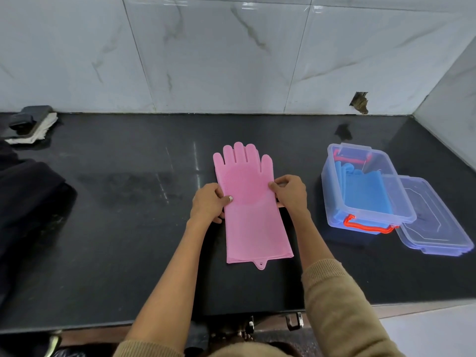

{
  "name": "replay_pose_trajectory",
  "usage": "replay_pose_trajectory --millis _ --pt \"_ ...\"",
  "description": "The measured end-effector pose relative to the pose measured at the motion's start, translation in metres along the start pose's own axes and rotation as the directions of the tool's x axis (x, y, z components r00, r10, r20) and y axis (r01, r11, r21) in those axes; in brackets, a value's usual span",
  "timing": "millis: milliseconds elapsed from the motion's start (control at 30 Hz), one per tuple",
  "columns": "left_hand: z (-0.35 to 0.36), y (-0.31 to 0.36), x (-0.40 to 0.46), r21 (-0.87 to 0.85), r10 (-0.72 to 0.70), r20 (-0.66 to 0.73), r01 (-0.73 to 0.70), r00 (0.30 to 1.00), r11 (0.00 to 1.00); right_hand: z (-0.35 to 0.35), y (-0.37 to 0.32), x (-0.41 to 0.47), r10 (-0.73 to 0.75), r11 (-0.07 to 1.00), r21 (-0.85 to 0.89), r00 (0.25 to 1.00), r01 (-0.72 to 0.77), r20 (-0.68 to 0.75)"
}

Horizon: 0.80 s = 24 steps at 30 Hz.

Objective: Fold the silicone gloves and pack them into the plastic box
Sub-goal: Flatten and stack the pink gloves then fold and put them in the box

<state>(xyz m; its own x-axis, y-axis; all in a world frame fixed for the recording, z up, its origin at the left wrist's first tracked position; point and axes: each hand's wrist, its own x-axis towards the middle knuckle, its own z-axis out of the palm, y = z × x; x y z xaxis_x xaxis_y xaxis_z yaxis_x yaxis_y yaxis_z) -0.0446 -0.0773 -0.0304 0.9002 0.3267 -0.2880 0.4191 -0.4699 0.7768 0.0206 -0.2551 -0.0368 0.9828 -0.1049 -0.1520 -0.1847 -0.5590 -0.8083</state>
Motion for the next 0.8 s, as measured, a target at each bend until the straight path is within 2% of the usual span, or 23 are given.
replay_pose_trajectory --millis 167,367,467,567,800 --pt "-0.003 0.007 -0.002 0.048 -0.082 0.029 0.081 0.996 0.996 -0.001 0.002 -0.004 0.004 1.000 -0.029 0.998 -0.005 -0.058" --pt "-0.014 0.016 0.000 0.097 -0.251 0.153 0.238 0.956 0.966 -0.018 0.000 -0.007 0.169 0.971 -0.202 0.968 -0.130 0.186" --pt "-0.011 0.017 -0.001 0.153 -0.288 0.124 0.268 0.950 0.951 -0.020 0.001 -0.005 0.220 0.950 -0.269 0.952 -0.160 0.211" --pt "-0.004 0.012 -0.003 0.193 -0.249 0.046 0.236 0.967 0.952 -0.019 0.001 -0.004 0.199 0.944 -0.304 0.957 -0.130 0.209" --pt "0.001 0.013 -0.003 0.222 -0.210 0.087 0.187 0.974 0.957 -0.019 0.000 -0.013 0.073 0.909 -0.414 0.957 0.052 0.280"
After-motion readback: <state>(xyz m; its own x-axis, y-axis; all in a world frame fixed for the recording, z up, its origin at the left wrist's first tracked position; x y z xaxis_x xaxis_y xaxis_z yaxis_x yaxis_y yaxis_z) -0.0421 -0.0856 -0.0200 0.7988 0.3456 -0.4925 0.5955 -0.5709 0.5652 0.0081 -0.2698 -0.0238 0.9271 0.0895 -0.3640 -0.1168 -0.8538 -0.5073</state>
